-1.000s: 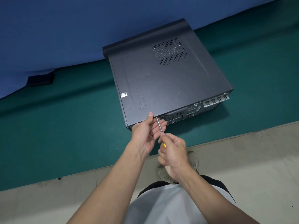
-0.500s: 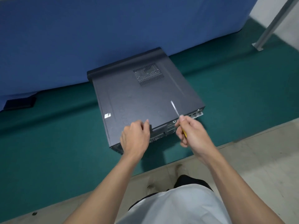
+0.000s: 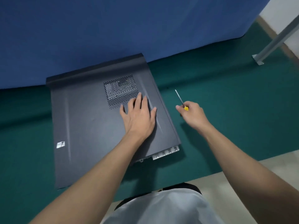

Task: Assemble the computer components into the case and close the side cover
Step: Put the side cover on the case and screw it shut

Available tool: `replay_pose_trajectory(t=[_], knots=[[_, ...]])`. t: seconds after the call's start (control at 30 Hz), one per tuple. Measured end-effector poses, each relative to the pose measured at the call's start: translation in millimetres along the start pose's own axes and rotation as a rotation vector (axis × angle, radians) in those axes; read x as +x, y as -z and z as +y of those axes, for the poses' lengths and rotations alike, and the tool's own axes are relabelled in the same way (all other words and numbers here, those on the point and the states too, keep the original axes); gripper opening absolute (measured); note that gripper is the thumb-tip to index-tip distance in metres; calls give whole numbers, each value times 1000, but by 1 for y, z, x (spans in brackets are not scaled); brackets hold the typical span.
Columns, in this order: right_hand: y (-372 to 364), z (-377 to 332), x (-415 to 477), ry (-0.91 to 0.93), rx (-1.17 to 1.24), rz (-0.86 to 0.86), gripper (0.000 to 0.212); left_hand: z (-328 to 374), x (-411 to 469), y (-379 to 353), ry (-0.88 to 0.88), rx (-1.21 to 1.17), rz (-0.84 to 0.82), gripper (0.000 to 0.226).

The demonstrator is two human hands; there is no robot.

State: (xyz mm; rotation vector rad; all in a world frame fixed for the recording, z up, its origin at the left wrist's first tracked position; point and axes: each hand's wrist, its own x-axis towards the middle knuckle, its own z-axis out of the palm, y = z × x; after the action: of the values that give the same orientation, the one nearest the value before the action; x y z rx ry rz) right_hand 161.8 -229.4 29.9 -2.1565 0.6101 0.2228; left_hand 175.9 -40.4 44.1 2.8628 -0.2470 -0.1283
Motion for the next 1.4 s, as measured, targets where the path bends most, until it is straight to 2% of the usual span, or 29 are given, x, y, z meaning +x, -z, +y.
replay_pose_trajectory(t=[0.1,0.27,0.5,0.63,0.8,0.97,1.13,1.23,1.4], knots=[[-8,12,56,-26,-181,-45,13,17,28,-7,109,2,70,55],[-24,20,126,7,-364,-46,22,21,34,-16,185,11,121,55],[-50,11,181,94,-407,39,31,20,34,-18,223,-12,134,52],[-57,10,192,134,-420,48,29,20,35,-18,229,-22,135,51],[-62,7,199,170,-392,56,20,18,36,-19,224,-24,125,52],[-65,2,195,159,-332,42,21,16,36,-21,228,-29,133,51],[-61,-10,176,147,-133,-29,18,15,36,-21,225,-30,145,50],[-54,-15,155,148,-8,-5,16,16,36,-20,225,-27,139,52],[-33,-14,107,133,70,62,21,15,36,-18,219,-38,155,53]])
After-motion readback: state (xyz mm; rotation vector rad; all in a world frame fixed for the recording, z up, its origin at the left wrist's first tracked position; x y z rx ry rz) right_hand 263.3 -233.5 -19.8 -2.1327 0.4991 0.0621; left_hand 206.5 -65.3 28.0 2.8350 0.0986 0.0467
